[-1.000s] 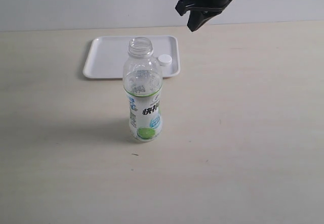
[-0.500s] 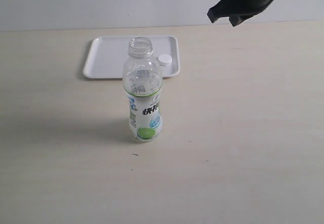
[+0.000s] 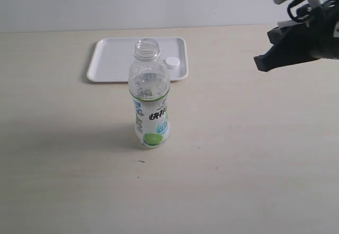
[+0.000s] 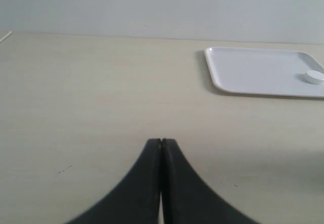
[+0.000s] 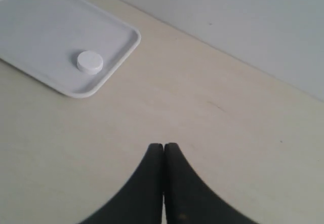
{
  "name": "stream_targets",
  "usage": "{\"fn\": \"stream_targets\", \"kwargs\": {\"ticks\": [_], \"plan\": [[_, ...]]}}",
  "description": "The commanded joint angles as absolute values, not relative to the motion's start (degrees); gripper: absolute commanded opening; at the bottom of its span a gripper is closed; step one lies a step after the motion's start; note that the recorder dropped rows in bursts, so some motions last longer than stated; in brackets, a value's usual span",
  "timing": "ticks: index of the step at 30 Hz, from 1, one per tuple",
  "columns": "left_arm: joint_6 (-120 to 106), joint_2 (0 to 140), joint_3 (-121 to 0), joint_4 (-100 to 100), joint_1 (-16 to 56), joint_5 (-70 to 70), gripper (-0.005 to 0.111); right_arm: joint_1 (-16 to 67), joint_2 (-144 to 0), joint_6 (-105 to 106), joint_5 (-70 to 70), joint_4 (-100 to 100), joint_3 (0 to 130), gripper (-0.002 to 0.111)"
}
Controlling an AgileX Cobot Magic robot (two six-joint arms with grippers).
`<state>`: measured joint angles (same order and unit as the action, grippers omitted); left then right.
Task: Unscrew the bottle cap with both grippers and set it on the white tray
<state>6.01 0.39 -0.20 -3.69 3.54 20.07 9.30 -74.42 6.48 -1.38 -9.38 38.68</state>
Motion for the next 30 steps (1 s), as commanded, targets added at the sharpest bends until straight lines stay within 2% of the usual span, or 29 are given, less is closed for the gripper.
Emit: {"fn": "stream_targets", "kwargs": {"ticks": [1, 6, 17, 30], "plan": [[6.2, 0.0, 0.0, -3.86, 3.5, 19.96, 0.0, 9.23, -63.19, 6.14, 1.21, -8.98, 32.57, 0.0], [6.3, 0.0, 0.0, -3.86, 3.5, 19.96, 0.0, 8.57, -49.22, 5.89, 0.42, -8.98, 27.15, 0.0], [6.19, 0.0, 0.0, -3.86, 3.5, 19.96, 0.0, -1.8, -22.85, 2.3, -1.22, -7.76, 16.62, 0.0], [6.19, 0.0, 0.0, -3.86, 3.5, 19.96, 0.0, -1.8, -19.18, 1.72, -4.22, -6.05, 12.81, 0.0]]}}
